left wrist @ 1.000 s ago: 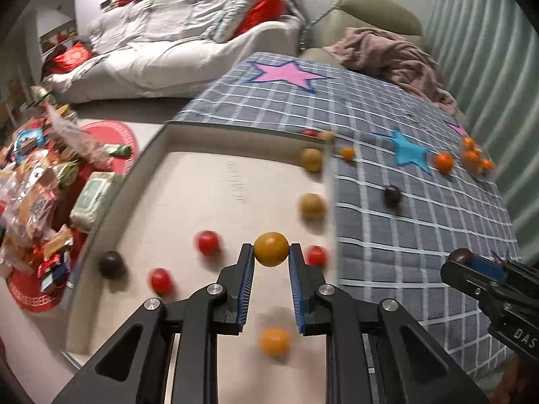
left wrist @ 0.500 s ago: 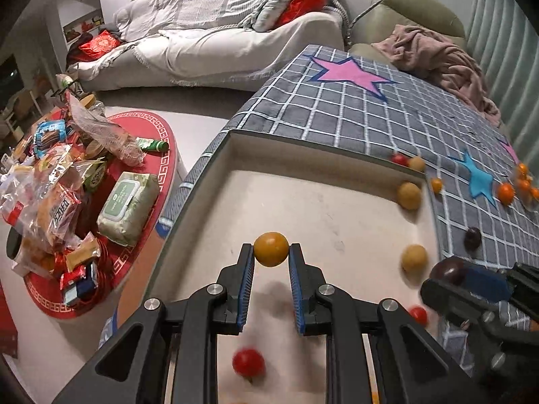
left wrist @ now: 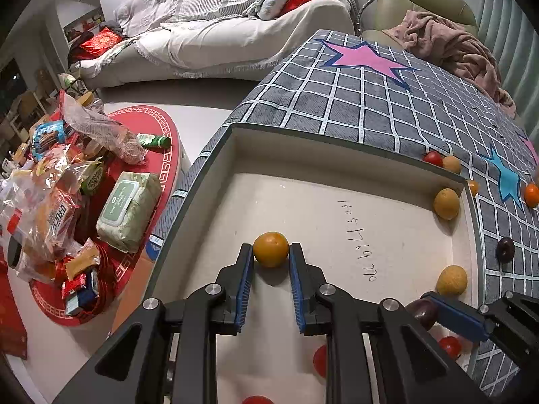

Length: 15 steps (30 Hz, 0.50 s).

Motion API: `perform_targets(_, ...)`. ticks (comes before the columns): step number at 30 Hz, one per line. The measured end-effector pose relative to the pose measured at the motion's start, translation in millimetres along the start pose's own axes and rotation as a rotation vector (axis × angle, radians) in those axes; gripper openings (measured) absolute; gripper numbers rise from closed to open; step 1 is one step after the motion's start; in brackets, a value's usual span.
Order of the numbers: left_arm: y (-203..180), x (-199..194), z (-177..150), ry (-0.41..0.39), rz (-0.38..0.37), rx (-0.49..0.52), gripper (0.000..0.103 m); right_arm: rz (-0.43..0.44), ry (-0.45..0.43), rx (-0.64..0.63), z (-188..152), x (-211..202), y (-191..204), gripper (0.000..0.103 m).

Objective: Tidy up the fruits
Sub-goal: 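Open both tools to release the tomato and plum into the tray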

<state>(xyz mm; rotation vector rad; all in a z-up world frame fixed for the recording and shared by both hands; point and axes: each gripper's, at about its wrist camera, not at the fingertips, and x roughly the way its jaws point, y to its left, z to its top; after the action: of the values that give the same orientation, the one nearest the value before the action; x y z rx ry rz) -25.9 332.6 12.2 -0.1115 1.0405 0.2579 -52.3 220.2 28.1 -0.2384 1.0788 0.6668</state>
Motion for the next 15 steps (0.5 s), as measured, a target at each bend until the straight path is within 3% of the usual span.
perform_targets(1, 0.9, -0.5, -0.4, 0.001, 0.001, -0.003, 0.029, 0.005, -0.003, -0.004, -0.3, -1.1, 1.0, 0.046)
perform_targets(3, 3.7, -2.9, -1.9, -0.007, 0.003, -0.017, 0.078, 0.002, -0.020, -0.009, -1.0, -6.4, 2.4, 0.059)
perform_targets(6, 7.1, -15.9, -5.9, -0.066, 0.015, -0.018, 0.079, -0.001, -0.050, -0.012, -3.8, -18.7, 4.7, 0.068)
perform_targets(9, 9.8, -22.8, -8.8, -0.062, -0.002, -0.024, 0.079, 0.001, -0.067, -0.004, -5.7, -30.6, 4.7, 0.080)
perform_targets(13, 15.0, -32.2, -19.2, -0.040, -0.029, -0.046, 0.079, 0.002, -0.071, 0.008, -11.1, -44.8, -0.5, 0.085)
perform_targets(14, 16.6, -35.0, -22.1, -0.034, -0.037, -0.055, 0.085, 0.004, -0.062, 0.011, -14.2, -47.7, -1.8, 0.087)
perform_targets(15, 18.4, -38.7, -26.0, -0.027, -0.045, -0.066, 0.101, 0.000, -0.055, 0.017, -17.3, -50.6, -3.0, 0.088)
